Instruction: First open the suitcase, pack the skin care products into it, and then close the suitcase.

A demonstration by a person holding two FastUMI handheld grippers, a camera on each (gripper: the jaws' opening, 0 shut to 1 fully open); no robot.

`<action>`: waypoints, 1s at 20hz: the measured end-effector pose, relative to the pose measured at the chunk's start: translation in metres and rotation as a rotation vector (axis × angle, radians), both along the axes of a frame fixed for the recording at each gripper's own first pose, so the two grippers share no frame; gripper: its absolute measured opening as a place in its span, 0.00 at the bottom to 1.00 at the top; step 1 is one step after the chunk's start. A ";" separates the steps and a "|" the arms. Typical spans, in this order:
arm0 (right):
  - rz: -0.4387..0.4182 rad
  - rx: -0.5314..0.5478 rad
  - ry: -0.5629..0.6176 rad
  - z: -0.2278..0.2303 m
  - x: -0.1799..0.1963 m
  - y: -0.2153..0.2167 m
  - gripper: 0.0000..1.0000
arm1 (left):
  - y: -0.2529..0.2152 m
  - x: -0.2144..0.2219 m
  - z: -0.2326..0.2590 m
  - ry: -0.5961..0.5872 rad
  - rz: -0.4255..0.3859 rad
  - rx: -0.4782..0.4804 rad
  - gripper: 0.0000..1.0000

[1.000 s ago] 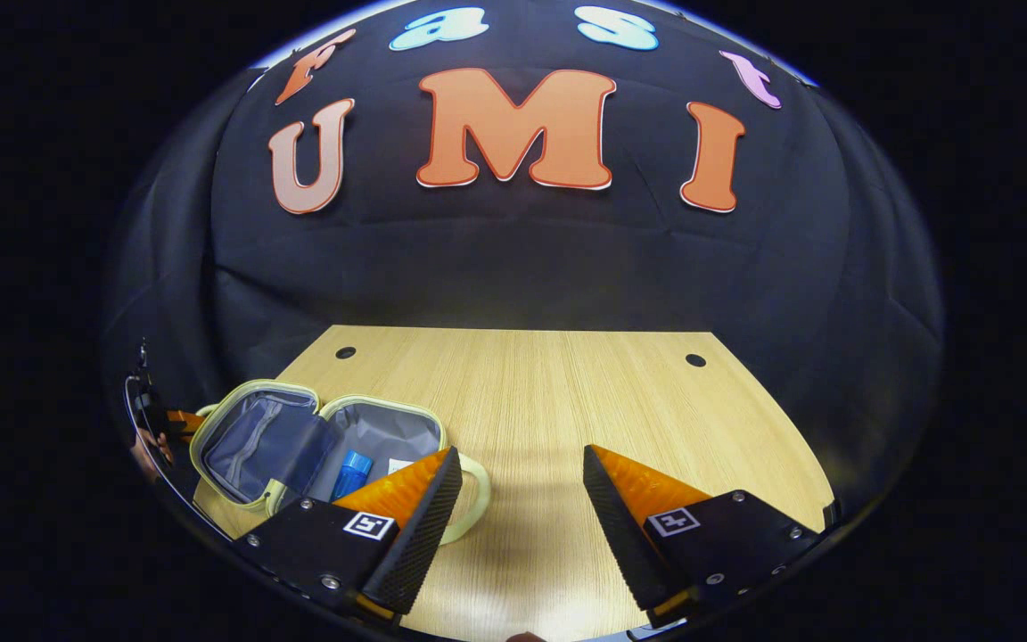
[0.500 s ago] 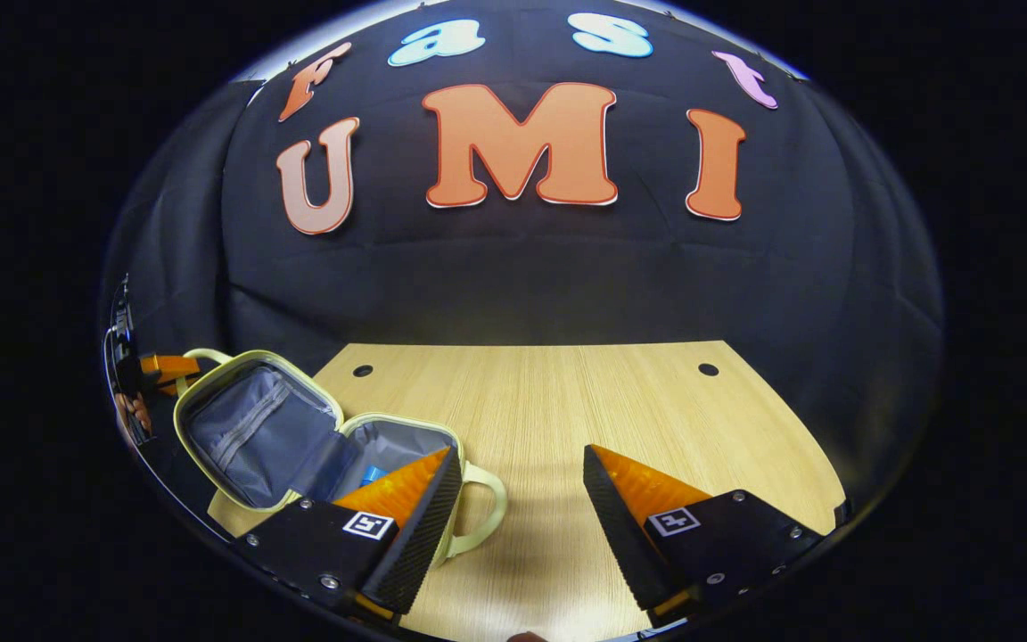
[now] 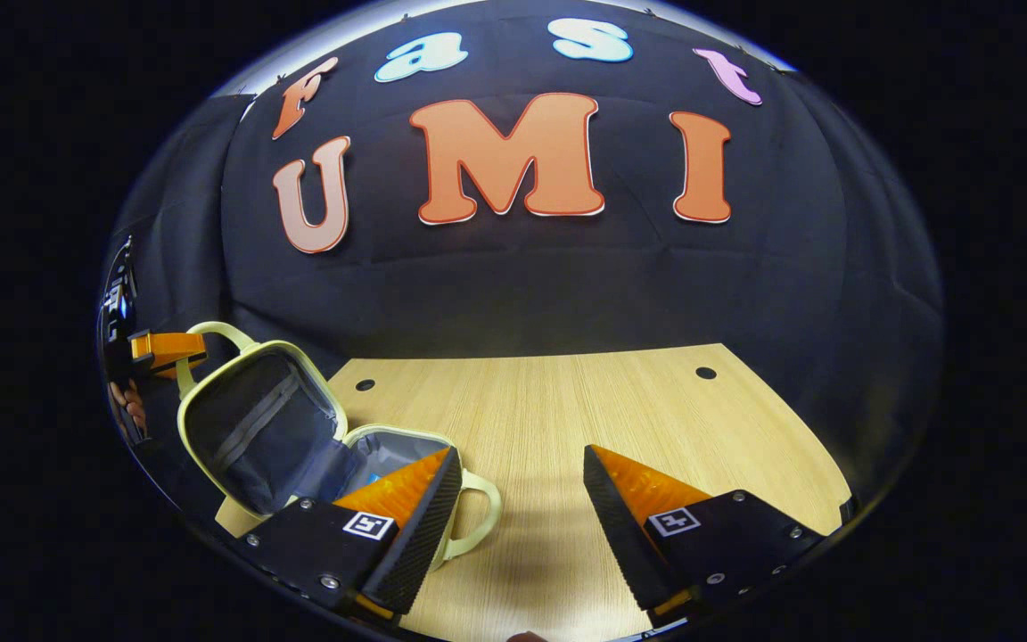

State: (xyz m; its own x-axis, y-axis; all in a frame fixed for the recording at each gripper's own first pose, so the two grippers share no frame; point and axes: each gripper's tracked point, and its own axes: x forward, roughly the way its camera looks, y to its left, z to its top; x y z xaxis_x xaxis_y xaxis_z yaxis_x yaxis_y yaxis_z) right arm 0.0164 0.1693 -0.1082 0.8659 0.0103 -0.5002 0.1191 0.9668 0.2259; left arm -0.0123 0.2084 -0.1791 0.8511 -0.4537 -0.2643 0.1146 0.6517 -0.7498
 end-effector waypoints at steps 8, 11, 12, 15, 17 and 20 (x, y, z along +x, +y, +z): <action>0.027 0.033 -0.018 -0.010 0.003 -0.029 0.88 | -0.114 -0.017 0.011 0.021 -0.084 -0.022 0.12; 0.033 0.034 -0.020 -0.016 0.005 -0.047 0.88 | -0.143 -0.016 0.005 0.050 -0.103 -0.030 0.12; 0.032 0.028 -0.019 -0.017 0.007 -0.053 0.88 | -0.153 -0.017 0.003 0.059 -0.111 -0.032 0.12; 0.031 0.034 -0.012 -0.022 0.006 -0.067 0.88 | -0.182 -0.017 -0.014 0.079 -0.137 -0.028 0.12; 0.033 0.038 -0.013 -0.025 0.005 -0.073 0.88 | -0.205 -0.018 -0.024 0.099 -0.166 -0.016 0.12; 0.035 0.031 -0.007 -0.031 0.001 -0.084 0.88 | -0.241 -0.024 -0.040 0.135 -0.221 0.039 0.12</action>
